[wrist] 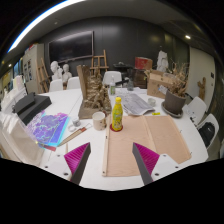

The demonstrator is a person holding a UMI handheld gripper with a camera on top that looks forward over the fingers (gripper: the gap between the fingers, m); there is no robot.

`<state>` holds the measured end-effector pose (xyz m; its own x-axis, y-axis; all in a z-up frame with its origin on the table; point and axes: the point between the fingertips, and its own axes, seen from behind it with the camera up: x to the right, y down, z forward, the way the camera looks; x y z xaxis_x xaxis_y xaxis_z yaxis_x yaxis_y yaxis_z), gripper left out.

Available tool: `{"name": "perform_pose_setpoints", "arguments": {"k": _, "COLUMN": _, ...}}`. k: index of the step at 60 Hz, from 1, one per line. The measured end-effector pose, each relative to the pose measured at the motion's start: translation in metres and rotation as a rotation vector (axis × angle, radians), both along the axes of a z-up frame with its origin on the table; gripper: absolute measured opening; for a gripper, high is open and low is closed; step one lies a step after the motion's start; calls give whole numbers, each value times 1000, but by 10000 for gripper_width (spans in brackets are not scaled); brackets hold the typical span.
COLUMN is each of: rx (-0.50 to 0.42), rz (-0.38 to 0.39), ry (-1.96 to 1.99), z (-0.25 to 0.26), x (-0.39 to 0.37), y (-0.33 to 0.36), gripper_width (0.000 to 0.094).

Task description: Pour water

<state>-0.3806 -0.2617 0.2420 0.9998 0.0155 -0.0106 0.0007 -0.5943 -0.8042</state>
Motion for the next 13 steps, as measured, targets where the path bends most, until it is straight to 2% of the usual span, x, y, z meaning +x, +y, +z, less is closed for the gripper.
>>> {"name": "perform_pose_setpoints", "arguments": {"k": 13, "rx": 3, "rz": 19, "ry": 21, "z": 1, "x": 1, "y": 1, "gripper_width": 861}}
